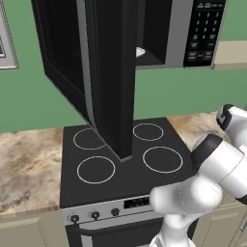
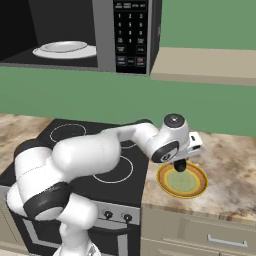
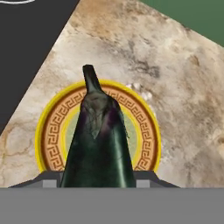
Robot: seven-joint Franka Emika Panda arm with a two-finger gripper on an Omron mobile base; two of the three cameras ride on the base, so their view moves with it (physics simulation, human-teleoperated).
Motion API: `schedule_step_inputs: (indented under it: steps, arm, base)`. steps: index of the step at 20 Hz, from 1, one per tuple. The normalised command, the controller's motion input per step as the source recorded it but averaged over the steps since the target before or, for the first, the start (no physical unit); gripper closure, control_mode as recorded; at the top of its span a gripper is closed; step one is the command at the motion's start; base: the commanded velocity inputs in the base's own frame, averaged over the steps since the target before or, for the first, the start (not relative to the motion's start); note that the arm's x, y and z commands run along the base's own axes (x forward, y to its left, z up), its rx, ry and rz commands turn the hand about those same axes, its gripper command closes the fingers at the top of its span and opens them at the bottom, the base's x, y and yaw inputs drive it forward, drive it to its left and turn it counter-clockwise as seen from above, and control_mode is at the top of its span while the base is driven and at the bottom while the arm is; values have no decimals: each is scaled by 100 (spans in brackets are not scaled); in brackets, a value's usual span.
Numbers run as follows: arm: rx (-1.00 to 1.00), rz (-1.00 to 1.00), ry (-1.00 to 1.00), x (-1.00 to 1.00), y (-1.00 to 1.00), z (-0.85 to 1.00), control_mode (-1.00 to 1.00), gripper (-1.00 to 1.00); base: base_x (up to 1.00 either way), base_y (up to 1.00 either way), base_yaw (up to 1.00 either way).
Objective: Pick the eggplant from the counter and place it in the microwave. Then turn on the microwave.
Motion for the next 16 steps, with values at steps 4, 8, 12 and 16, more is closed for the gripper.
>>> schedule_step_inputs:
  steps: [4, 8, 12, 16]
  arm:
    - [-9, 0, 0, -18, 27, 45, -100, 100]
    - [-6, 0, 0, -18, 28, 47, -100, 100]
    - [-3, 0, 0, -19, 26, 47, -100, 100]
    - [0, 0, 3, -18, 26, 48, -100, 100]
  base:
    - [0, 0, 0]
    - [0, 0, 0]
    - [0, 0, 0]
    - [0, 0, 0]
